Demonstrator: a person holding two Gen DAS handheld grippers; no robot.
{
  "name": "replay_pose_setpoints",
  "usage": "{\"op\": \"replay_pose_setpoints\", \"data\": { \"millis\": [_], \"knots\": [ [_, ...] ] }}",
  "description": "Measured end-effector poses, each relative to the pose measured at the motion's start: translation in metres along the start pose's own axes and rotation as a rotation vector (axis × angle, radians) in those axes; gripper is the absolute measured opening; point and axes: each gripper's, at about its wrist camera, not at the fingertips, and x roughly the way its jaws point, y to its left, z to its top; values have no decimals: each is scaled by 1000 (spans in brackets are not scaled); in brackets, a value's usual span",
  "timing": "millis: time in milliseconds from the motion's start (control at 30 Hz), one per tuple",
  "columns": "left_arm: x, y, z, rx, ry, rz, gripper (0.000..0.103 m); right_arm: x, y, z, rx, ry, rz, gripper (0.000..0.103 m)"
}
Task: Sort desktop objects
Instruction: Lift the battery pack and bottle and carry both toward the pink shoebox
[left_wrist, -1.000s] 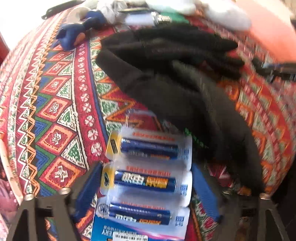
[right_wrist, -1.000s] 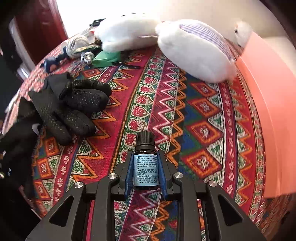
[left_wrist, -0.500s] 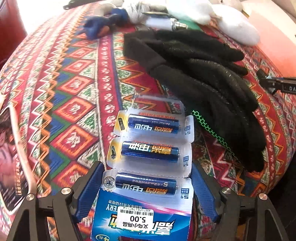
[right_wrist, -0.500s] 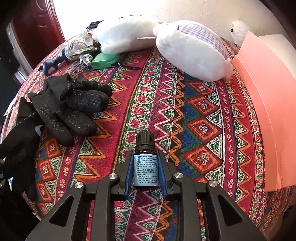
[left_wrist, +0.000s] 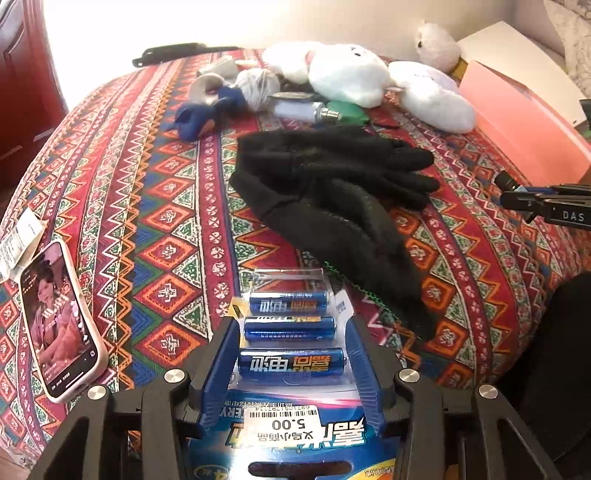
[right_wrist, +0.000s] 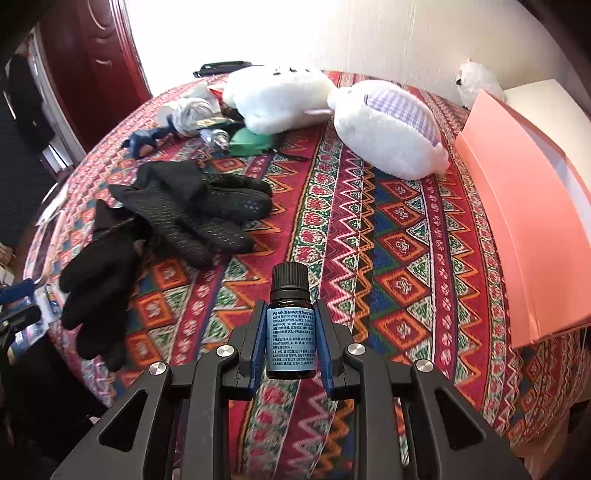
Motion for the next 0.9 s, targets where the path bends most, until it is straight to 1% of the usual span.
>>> {"op": "replay_pose_setpoints", "data": {
  "millis": [67,133,167,233,367,400,467,500,533,567,600,633,700,733,767,833,900],
  "knots": [
    [11,1,-3,-9,20,-4,51,-7,1,-4,-1,-6,-1,25],
    [35,10,-10,-47,78,-12,49,-8,2,-6,1,-4,-2,26],
    [45,15,-14,-69,102,-15,43,-9,2,-7,4,-3,-3,26],
    [55,21,-17,-97,113,-14,45,-9,2,-10,7,1,0,26],
    [54,20,-13,-81,110,-15,48,-8,4,-12,-4,4,12,26],
    [53,19,-12,-76,112,-19,51,-7,5,-12,-6,5,16,26],
    [54,16,-13,-68,125,-57,79,-7,5,-13,-8,3,23,26],
    [54,16,-14,-73,131,-85,87,-7,5,-13,-7,2,26,26],
    [53,16,-15,-96,137,-131,102,-7,5,-13,-8,2,30,26],
    [54,16,-17,-114,144,-157,103,-7,5,-13,-10,2,34,26],
    [56,14,-19,-113,146,-147,103,-6,6,-14,-11,3,37,26],
    [60,10,-21,-86,149,-105,103,-5,7,-14,-13,4,41,26],
    [69,-5,-25,11,148,39,103,-2,8,-15,-18,10,47,26],
    [71,-10,-29,46,125,86,103,-1,9,-15,-18,12,50,26],
    [71,-12,-33,57,92,105,103,0,10,-16,-18,13,53,26],
    [68,-5,-33,24,61,84,103,-1,11,-17,-19,9,63,26],
    [67,0,-32,2,41,80,103,-2,11,-19,-21,4,69,26]
  ]
}}
